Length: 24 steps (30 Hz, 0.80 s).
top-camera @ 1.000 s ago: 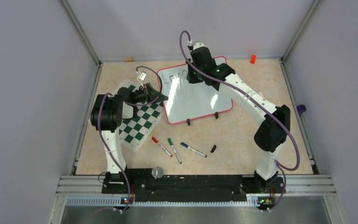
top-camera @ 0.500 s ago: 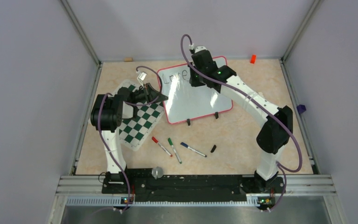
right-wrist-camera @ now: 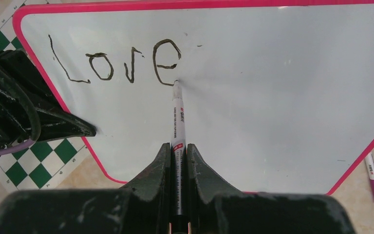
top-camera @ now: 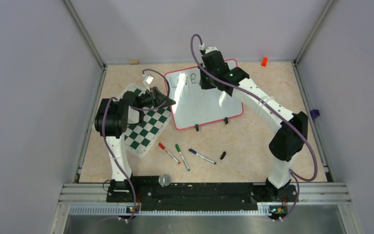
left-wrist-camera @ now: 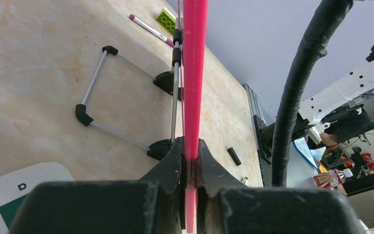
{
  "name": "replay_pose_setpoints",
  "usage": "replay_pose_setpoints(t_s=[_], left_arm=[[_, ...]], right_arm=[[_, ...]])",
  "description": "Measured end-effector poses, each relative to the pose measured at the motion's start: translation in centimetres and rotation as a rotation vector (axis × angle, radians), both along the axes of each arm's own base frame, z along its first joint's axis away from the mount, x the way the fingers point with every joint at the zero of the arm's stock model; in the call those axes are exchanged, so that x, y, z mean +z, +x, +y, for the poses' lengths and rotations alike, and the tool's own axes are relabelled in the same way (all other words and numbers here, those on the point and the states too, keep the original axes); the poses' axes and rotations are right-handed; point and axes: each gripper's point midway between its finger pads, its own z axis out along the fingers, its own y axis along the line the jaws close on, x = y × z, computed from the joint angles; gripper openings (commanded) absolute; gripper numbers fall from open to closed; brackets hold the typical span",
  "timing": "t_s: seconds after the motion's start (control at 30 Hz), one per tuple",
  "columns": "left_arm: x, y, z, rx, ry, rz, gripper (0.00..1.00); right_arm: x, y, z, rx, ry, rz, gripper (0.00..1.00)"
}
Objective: Write a sentence on the whiteboard
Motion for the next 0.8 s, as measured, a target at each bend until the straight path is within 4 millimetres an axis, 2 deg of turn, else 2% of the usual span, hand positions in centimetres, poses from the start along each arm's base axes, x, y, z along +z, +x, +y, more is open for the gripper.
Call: replay_pose_setpoints(t_s=[0.4, 0.8], left_arm=[[-0.1, 0.0, 0.0, -0.002, 0.003, -0.011, 0.0], [0.0, 0.1, 0.0, -0.001, 0.006, -0.026, 0.0]], right_arm=[[4.5, -1.8, -2.8, -0.027, 0.033, -0.105, 0.0], [5.9, -1.9, -4.5, -0.045, 0.004, -0.161, 0.0]])
